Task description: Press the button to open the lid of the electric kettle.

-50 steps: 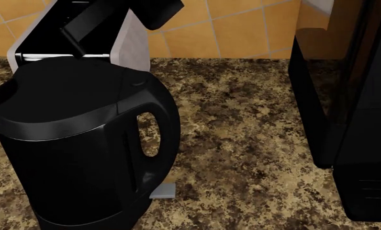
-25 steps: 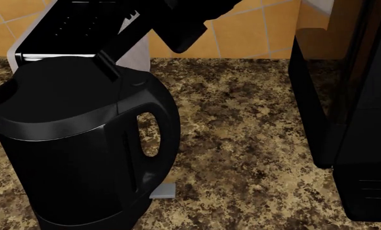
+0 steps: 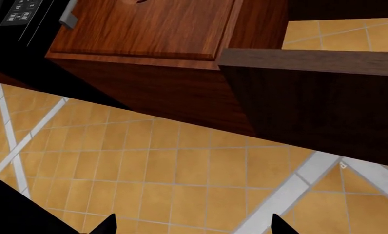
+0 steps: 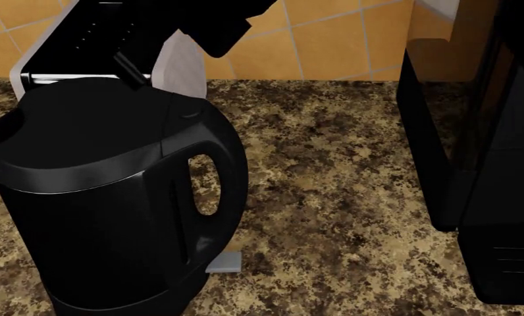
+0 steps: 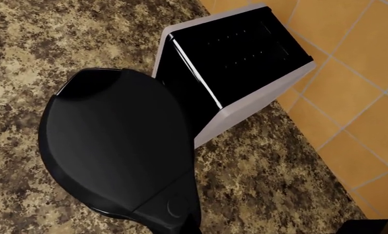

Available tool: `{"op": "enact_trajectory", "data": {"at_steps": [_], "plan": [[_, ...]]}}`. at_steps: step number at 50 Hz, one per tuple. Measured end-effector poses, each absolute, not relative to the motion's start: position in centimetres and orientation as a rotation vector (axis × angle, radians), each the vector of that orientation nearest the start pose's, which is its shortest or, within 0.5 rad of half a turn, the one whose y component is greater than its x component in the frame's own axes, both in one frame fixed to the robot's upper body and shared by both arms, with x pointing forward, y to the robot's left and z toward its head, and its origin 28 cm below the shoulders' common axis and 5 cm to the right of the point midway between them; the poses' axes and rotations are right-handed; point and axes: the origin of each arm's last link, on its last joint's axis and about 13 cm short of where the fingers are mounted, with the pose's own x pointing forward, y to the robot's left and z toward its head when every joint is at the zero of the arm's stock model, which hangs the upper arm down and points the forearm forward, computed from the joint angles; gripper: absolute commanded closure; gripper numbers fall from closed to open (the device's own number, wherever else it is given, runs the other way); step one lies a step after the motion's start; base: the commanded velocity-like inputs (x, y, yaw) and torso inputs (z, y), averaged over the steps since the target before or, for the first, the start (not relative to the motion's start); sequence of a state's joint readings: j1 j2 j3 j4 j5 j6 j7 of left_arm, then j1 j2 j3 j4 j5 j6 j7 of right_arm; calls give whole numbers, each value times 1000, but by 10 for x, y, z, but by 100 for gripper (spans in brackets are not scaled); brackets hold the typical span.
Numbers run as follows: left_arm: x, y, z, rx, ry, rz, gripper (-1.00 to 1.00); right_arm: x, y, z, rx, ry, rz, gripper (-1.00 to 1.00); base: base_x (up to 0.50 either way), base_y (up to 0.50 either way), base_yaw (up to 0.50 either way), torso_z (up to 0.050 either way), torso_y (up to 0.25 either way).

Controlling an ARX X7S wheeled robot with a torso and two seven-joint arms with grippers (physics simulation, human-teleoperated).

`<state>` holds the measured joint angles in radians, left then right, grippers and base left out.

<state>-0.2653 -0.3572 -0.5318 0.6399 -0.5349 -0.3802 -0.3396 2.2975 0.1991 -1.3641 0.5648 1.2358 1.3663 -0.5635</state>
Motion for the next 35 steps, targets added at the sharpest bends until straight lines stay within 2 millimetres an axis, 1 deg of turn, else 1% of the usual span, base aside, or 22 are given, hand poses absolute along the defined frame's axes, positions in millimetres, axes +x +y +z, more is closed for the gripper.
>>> {"op": "enact_trajectory", "data": {"at_steps": [16, 35], "plan": [[201, 334, 211, -175, -655, 520, -100, 307, -50, 464, -655, 603, 825, 100, 0, 0, 0, 0, 0], [199, 336, 212, -183, -659, 526, -100, 314, -45, 450, -683, 668, 827, 100, 0, 0, 0, 0, 0]]}}
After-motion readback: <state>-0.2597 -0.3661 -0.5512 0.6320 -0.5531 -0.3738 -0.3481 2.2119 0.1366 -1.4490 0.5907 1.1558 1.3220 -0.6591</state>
